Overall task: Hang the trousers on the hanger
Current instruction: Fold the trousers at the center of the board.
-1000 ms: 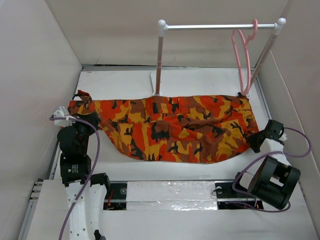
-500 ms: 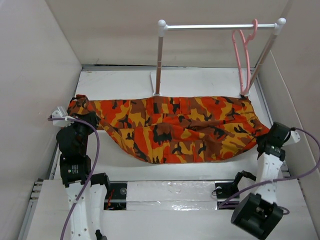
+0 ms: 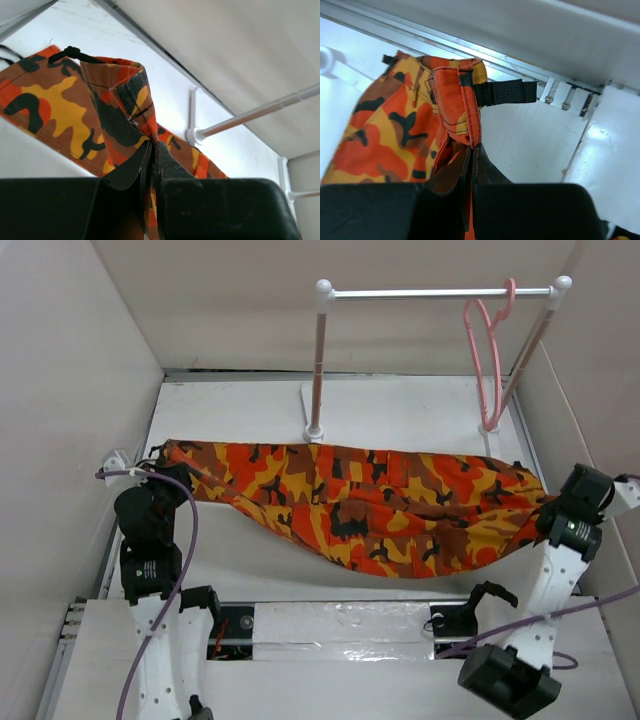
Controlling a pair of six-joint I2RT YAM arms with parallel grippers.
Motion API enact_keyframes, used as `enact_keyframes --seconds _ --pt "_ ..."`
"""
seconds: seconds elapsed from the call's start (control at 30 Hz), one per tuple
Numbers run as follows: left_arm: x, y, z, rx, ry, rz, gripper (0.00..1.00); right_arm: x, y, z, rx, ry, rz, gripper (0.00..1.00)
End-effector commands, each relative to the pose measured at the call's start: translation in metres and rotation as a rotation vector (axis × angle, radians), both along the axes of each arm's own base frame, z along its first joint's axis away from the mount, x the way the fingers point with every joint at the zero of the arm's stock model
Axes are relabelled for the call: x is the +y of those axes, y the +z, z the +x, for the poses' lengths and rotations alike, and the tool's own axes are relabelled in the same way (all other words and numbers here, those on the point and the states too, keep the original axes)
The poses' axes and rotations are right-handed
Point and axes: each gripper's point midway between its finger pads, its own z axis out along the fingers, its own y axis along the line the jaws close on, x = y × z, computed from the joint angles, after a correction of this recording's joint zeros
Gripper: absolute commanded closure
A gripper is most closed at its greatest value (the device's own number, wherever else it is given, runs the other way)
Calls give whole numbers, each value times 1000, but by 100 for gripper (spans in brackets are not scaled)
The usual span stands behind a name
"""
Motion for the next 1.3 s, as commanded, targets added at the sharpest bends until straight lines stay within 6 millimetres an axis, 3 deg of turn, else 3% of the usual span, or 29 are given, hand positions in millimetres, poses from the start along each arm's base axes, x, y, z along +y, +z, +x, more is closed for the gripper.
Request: enact_keyframes --seconds 0.0,0.03,0.07,0.13,0.17,0.2,0.27,0.3,0.37,0.53,0.63,0.9,1.1,1.27 --pt "16 13 8 -10 67 29 100 -25 17 9 99 1 -95 100" --pt "17 8 10 9 72 22 100 -30 8 21 132 11 -65 100" --pt "22 -1 13 42 98 12 100 -30 16 40 94 48 -65 100" --pt "29 -9 16 70 137 -4 100 -32 14 59 109 67 -46 100" --pt "36 -15 20 95 178 -10 100 -34 0 74 160 76 -13 100" --pt "39 -18 21 106 198 -16 100 -38 14 82 165 58 -34 100" --pt "49 -30 26 158 259 -43 100 -36 7 106 238 81 -27 100" --pt "52 -36 28 178 277 -49 100 -39 26 118 220 79 -47 100" --pt "62 -49 34 233 332 -60 100 -40 31 136 229 100 -54 100" --pt "87 -70 42 368 464 -21 100 -45 24 180 251 171 -30 100" --pt "103 -82 47 460 533 22 100 -42 4 197 290 202 13 100" --pt "142 -77 70 540 657 69 100 -42 7 242 278 237 -4 99" --pt "154 -102 105 646 658 103 100 -43 1 272 249 279 -14 94" --pt "160 -128 138 715 622 119 100 -37 7 293 224 304 -33 90"
